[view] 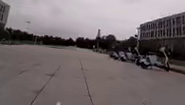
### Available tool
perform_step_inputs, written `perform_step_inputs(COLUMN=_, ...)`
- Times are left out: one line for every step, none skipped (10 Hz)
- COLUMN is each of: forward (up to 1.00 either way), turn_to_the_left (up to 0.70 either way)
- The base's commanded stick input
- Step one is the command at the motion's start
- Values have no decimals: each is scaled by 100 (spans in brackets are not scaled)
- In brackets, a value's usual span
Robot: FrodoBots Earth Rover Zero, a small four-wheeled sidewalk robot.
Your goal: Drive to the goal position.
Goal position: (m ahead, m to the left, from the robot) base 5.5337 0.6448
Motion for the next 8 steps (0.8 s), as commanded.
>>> perform_step_inputs(forward=100, turn_to_the_left=0)
perform_step_inputs(forward=100, turn_to_the_left=0)
perform_step_inputs(forward=100, turn_to_the_left=0)
perform_step_inputs(forward=100, turn_to_the_left=0)
perform_step_inputs(forward=100, turn_to_the_left=0)
perform_step_inputs(forward=100, turn_to_the_left=0)
perform_step_inputs(forward=100, turn_to_the_left=0)
perform_step_inputs(forward=100, turn_to_the_left=0)
